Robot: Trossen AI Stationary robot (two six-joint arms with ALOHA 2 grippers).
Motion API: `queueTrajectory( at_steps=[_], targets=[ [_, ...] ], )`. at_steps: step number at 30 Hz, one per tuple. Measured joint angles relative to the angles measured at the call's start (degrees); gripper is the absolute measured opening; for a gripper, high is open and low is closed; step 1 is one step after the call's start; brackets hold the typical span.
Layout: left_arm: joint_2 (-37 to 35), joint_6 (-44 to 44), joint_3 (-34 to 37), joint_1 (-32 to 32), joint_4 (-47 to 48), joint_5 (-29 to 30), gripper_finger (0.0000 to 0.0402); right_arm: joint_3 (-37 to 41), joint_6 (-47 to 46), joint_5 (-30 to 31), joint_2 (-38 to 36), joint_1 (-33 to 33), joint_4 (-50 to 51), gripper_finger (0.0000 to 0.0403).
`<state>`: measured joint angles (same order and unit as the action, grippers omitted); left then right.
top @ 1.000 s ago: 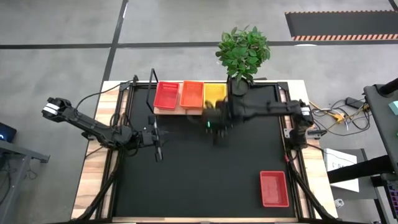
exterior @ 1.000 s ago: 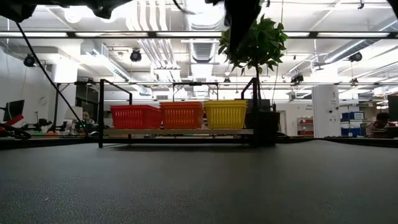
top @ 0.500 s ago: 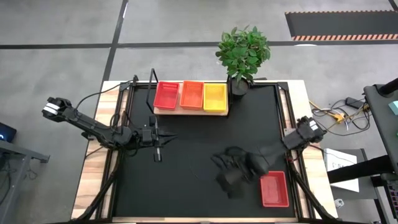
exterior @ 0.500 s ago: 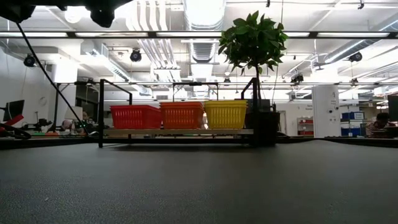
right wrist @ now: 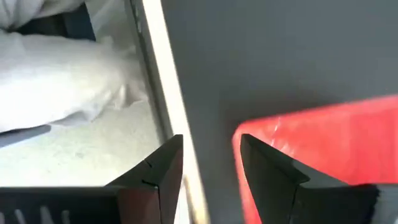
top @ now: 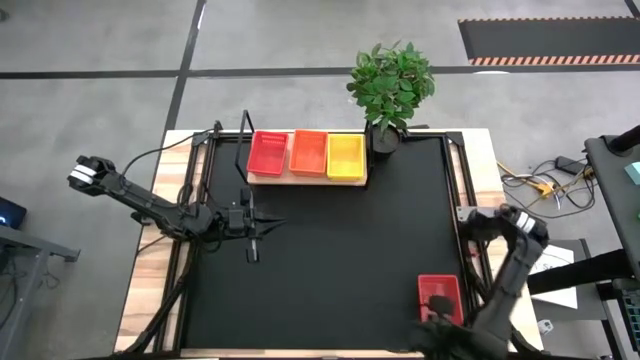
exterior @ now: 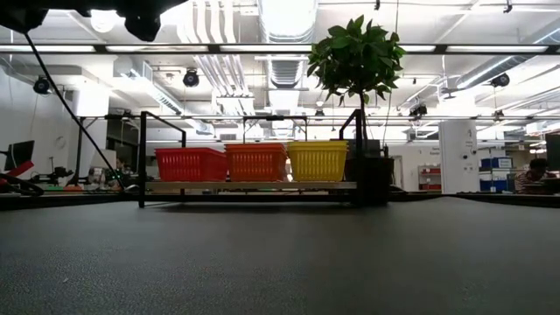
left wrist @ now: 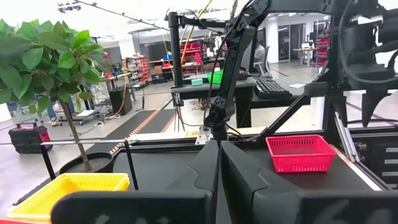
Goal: Stack baskets on shelf by color
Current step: Stack the red bin on top of the red bins on the shelf
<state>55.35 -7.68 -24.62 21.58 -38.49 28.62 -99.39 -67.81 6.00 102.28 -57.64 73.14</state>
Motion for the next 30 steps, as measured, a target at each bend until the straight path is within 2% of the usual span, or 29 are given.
queueTrajectory(
  at_steps=[3, 7, 12, 21, 25, 30],
  targets=[
    [0.0, 0.1, 0.3, 0.0, 0.0, 0.0, 0.0001, 2.7, -7.9, -0.6, 0.2, -4.3, -1.6, 0.0153],
    [0.0, 0.1, 0.3, 0.0, 0.0, 0.0, 0.0001, 6.3, -11.9, -0.6, 0.2, -8.1, -2.1, 0.0153],
    [0.0, 1.3, 0.8, 0.0, 0.0, 0.0, 0.0001, 10.7, -11.8, -0.6, 0.2, -10.5, -2.3, 0.0153],
    [0.0, 1.3, 0.8, 0.1, -0.1, 0.0, 0.0001, 18.9, -7.3, 0.0, 0.2, -10.0, -6.2, 0.0148],
    [0.0, 1.3, 0.8, 0.1, -0.1, 0.1, 0.0001, 21.3, -5.8, 0.1, 0.2, -9.4, -9.8, 0.0114],
    [0.0, 1.1, 0.8, 0.1, -0.1, 0.1, 0.0001, 21.7, -4.8, 0.0, 0.2, -8.1, -10.6, 0.0023]
  ],
)
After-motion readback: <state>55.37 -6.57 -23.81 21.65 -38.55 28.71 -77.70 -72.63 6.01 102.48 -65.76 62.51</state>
